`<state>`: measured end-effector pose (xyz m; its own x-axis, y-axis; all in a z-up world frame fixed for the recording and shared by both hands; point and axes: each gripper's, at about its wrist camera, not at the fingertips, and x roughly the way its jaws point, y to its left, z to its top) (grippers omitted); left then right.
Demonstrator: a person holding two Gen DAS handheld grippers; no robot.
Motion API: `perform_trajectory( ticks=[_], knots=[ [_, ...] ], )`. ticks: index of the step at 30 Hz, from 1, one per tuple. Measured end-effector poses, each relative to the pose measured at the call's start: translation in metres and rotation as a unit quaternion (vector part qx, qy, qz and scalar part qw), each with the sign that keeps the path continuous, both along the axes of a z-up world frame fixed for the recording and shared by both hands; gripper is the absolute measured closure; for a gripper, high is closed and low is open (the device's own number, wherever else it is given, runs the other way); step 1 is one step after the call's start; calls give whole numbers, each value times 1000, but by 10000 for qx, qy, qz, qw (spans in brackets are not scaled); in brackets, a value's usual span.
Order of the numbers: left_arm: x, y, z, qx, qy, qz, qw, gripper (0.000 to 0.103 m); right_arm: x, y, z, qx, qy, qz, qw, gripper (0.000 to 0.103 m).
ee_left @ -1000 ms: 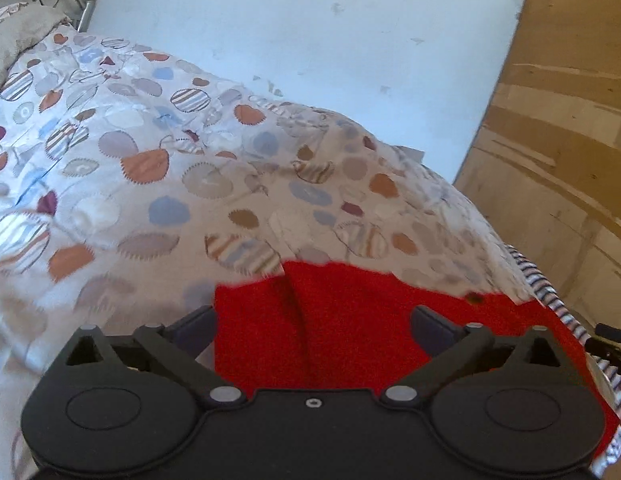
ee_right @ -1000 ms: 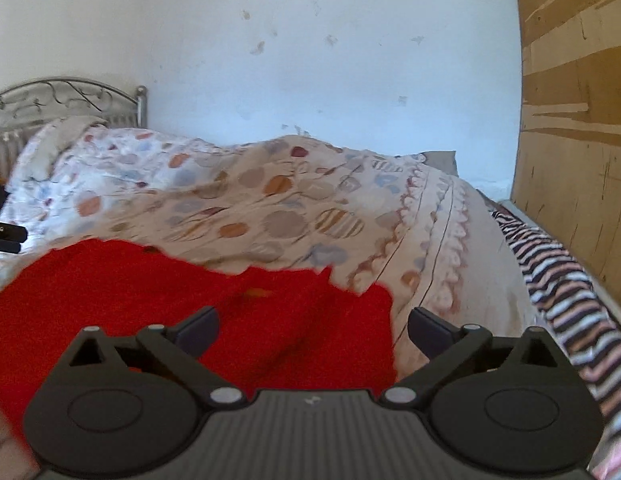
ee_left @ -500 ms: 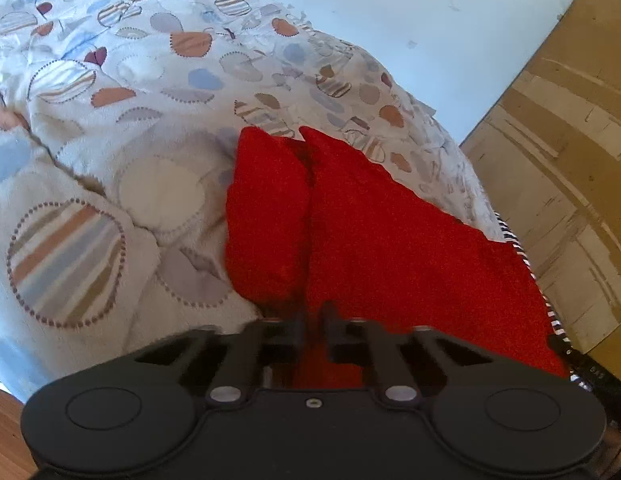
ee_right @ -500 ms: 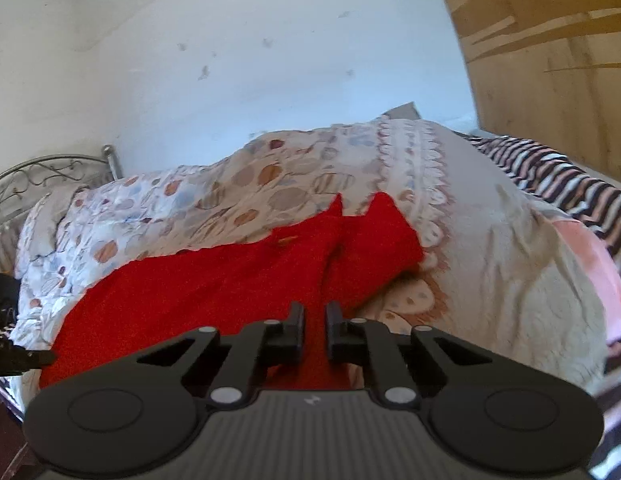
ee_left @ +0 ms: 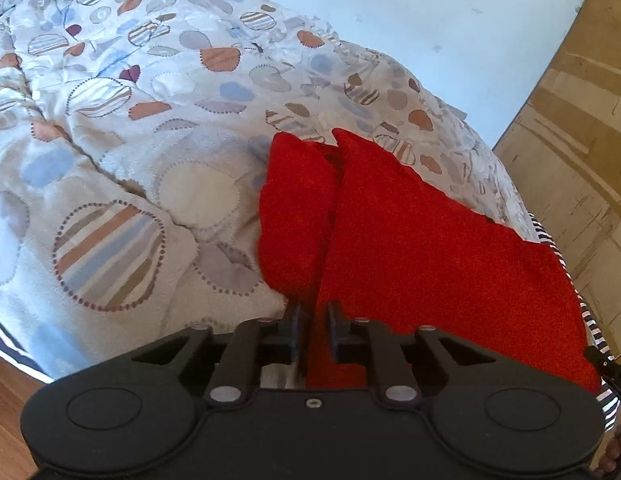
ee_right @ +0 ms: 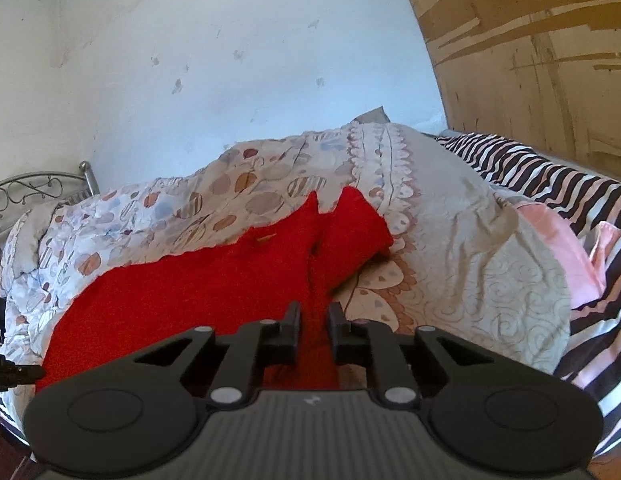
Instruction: Fold small clothes
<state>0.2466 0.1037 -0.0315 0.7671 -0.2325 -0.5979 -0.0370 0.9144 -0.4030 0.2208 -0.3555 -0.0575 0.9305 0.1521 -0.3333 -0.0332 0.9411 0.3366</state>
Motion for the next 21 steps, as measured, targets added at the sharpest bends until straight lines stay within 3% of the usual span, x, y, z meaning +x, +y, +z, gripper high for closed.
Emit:
perform_trajectory(
  ticks=[3, 4, 5, 6, 7, 8, 10, 13, 21],
  knots=[
    [-8, 1, 4, 89, 27, 121, 9999, 68, -11, -1, 2, -69, -66, -108, 9999, 80],
    [-10, 1, 6, 140, 44, 149, 9998, 65, -15, -1, 3, -81, -97, -126, 9998, 73],
    [-13, 1, 8, 197, 48, 187, 9996, 54, -19, -1, 4, -103, -124, -148, 9998, 66],
    [-16, 1, 11, 239, 41, 225, 9995, 39, -24, -2, 6, -135, -164, -182, 9996, 52],
    [-19, 1, 13, 298, 27, 288, 9991, 33, -28, -2, 7, -155, -200, -214, 9995, 41],
    [-22, 1, 16, 352, 0, 337, 9988, 25, -32, -3, 8, -167, -236, -244, 9993, 36],
    [-27, 0, 22, 433, -54, 363, 9984, 19, -40, -3, 11, -189, -314, -290, 9989, 18],
    [-33, -1, 27, 559, -66, 495, 9972, 2, -51, 0, 15, -286, -466, -391, 9977, 1],
    [-40, -7, 28, 865, -8, 700, 9938, 1, -71, 4, 18, -405, -606, -644, 9953, 0]
  ],
)
